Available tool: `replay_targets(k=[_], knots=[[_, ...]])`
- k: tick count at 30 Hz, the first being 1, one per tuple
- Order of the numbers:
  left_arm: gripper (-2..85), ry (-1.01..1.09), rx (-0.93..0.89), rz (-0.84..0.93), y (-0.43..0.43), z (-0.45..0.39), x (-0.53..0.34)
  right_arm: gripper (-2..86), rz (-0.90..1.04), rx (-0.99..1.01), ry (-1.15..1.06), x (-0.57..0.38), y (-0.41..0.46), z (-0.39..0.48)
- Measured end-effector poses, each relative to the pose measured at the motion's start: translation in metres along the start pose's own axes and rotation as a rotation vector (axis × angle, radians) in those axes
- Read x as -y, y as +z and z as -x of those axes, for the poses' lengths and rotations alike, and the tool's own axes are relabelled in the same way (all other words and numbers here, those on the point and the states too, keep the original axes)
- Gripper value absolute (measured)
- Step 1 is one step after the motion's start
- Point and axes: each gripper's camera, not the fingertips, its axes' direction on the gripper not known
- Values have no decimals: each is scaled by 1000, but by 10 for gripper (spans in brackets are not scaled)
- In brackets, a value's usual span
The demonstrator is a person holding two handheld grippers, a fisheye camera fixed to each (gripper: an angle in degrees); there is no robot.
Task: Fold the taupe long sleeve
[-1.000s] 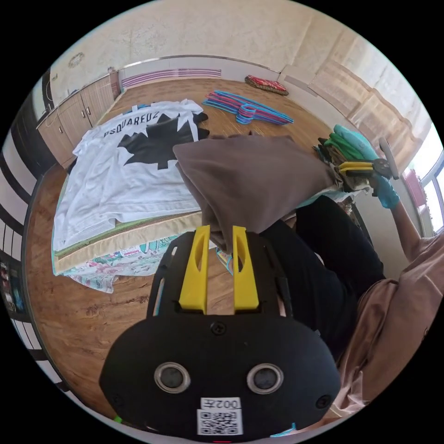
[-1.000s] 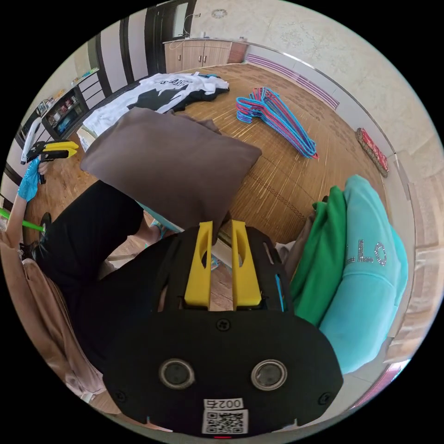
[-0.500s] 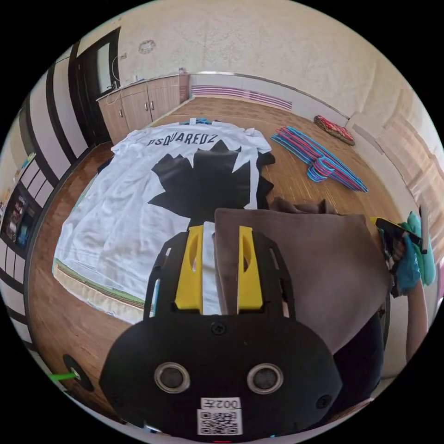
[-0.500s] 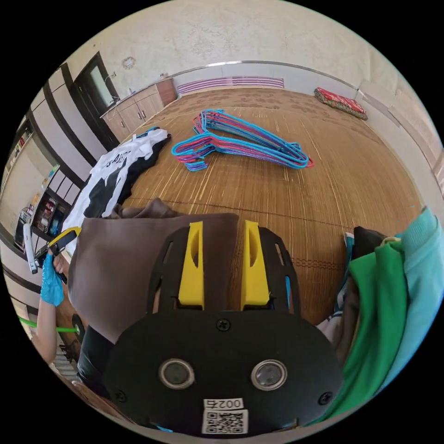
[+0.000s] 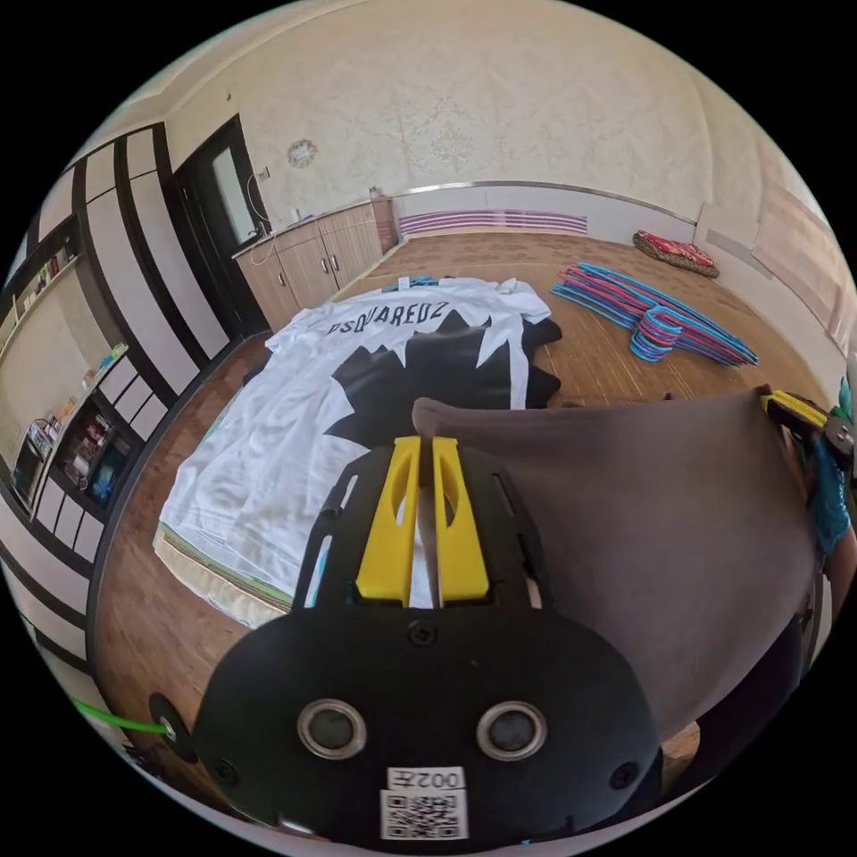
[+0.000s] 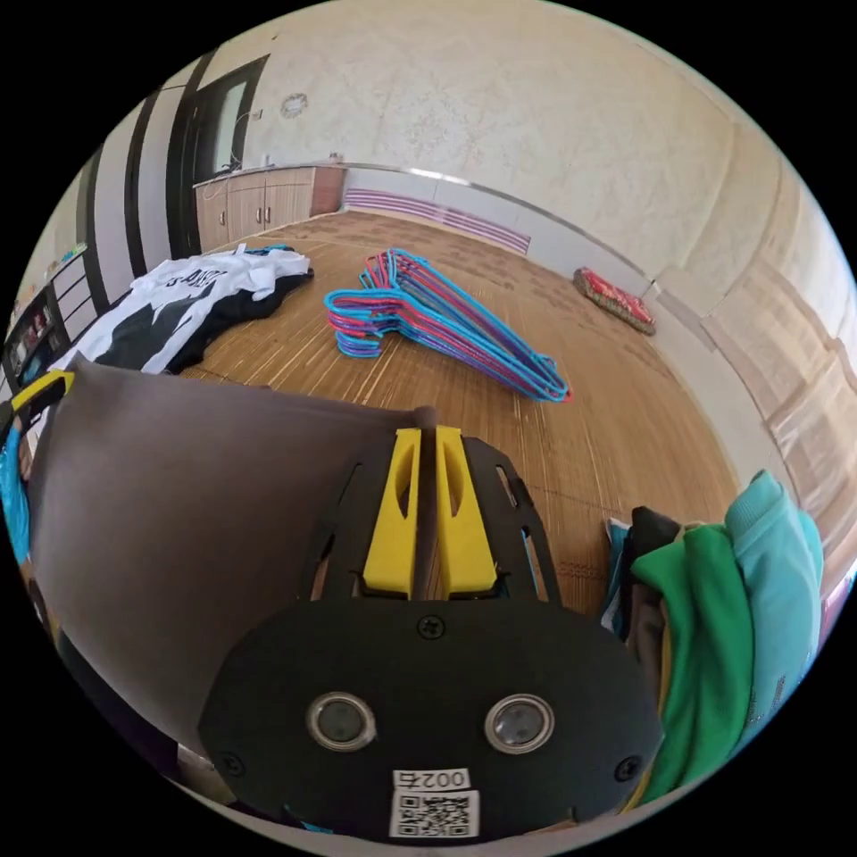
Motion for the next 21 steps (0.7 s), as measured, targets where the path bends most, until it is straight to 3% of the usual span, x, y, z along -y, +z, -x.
replay_targets(k=[10, 14, 21], knots=[[39, -22, -58, 184, 35, -6, -4, 58, 118, -72, -123, 2, 27, 40], [60, -60, -162, 152, 14, 12, 1, 85, 121, 46, -113, 10, 5, 24], [62, -69, -125, 85, -40, 28, -1, 85, -28, 139, -82, -2, -72, 5]])
